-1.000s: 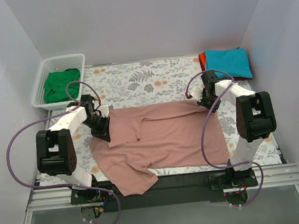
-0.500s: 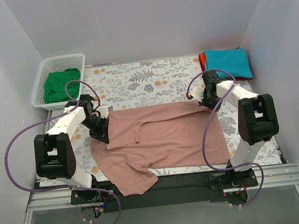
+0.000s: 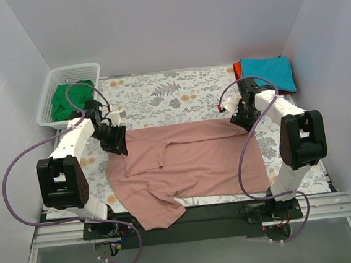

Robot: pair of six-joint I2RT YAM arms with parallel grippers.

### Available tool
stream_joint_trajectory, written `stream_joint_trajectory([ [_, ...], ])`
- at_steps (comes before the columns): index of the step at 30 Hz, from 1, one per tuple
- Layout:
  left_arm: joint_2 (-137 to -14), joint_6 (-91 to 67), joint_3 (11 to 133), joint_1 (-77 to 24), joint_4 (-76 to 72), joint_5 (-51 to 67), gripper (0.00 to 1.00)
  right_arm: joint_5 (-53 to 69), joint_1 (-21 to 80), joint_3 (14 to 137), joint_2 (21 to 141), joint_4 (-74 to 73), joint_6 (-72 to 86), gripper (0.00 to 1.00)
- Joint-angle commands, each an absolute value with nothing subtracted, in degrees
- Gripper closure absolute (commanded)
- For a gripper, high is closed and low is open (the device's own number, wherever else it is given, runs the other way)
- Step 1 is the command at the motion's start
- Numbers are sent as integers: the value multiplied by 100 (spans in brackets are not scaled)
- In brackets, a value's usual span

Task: Fold and stack the t-shirts
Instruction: Fold the tshirt

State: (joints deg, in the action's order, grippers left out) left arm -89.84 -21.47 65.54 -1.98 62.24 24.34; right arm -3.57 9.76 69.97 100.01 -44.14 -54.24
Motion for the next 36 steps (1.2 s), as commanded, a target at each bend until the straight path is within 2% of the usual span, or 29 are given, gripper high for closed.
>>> stream_joint_trajectory([
  [1, -9000, -2363, 7154, -97, 5819, 2672, 63, 316, 958, 7926, 9966, -4815, -5126, 49],
  [6, -9455, -2812, 7225, -97, 4932, 2523, 67, 483, 949, 8534, 10712, -4992, -4545, 71],
  [10, -9798, -3137, 7172, -97, 4422, 2505, 68, 431, 958, 8579, 11065, -4992, -4324, 74],
  [17, -10536, -3445, 7128, -97, 3824, 2224, 68, 53, 958, 8306, 11531, -4501, -4228, 71],
  [20, -10775, -3533, 7180, -97, 3666, 1768, 73, -254, 949, 8350, 11759, -4228, -4149, 69],
  [25, -11433, -3402, 7479, -18, 3489, 1021, 81, -667, 967, 8402, 12005, -3552, -4026, 60],
  [27, -11653, -3340, 7821, -18, 3498, 976, 82, -685, 984, 8542, 12137, -3402, -3990, 56],
  [30, -12093, -3287, 8495, -18, 3594, 1037, 83, -808, 1019, 8841, 12435, -3217, -3929, 55],
  [36, -13059, -3436, 10017, -18, 3919, 870, 83, -1046, 1046, 10473, 13147, -3103, -3745, 51],
])
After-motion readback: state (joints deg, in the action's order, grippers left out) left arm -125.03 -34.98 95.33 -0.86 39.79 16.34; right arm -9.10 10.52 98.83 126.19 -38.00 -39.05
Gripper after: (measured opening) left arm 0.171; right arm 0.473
